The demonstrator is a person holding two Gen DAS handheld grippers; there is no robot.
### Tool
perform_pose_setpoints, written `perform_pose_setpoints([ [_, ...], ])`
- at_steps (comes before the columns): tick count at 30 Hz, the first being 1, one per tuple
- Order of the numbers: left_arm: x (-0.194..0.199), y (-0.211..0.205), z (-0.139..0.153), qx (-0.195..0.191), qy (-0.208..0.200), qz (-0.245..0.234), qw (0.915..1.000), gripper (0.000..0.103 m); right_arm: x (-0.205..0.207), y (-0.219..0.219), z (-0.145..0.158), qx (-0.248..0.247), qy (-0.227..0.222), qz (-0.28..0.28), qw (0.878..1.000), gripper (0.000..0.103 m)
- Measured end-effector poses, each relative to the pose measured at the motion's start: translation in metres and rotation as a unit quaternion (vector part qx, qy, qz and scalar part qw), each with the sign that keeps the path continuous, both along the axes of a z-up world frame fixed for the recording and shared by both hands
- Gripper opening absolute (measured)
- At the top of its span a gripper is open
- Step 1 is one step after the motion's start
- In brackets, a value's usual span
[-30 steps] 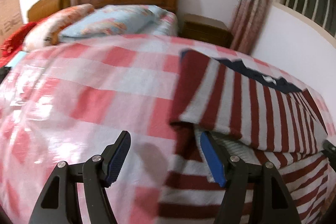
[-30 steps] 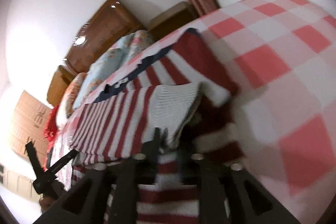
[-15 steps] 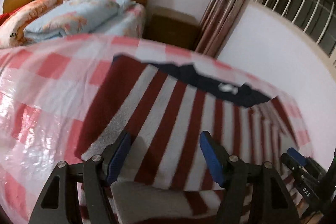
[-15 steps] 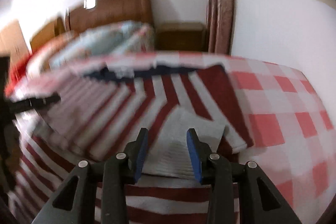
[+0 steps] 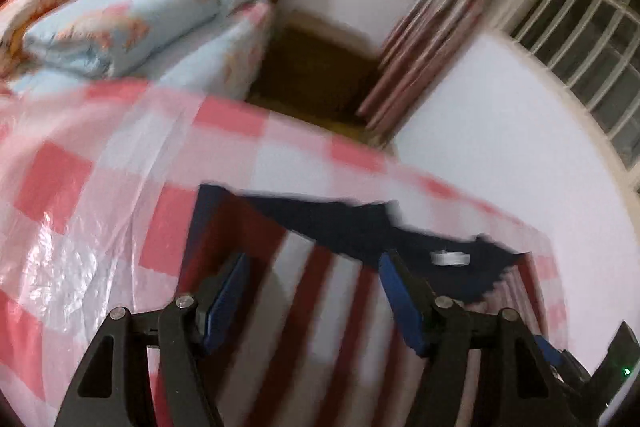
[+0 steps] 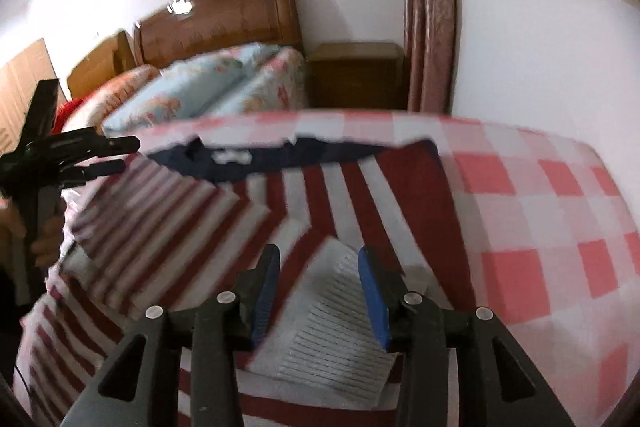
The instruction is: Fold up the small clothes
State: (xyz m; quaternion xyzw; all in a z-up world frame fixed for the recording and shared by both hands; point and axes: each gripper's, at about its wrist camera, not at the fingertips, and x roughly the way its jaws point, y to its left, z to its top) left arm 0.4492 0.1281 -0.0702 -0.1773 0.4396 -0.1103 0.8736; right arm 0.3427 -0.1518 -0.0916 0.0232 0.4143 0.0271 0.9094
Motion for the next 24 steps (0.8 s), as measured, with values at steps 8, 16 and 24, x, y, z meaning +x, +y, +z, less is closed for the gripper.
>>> perform_pose_setpoints([
  [8,-0.009,0.013,0.015,-0.020,-0.020,-0.002,0.9996,0.064,0.016,-0.011,0.032,-0.002,-0.038,0.023,0.999,0.103],
  [16,0.007,-0.002,0.002,0.031,0.005,-0.002,0.9995,0.065,0.095,-0.014,0.002,-0.057,0.059,0.061,0.995,0.103],
  [24,-0.030,-0.027,0.006,0.091,-0.002,-0.038,0.9951,0.065,0.073,-0.022,0.000,-0.042,0.051,0.049,0.997,0.103],
])
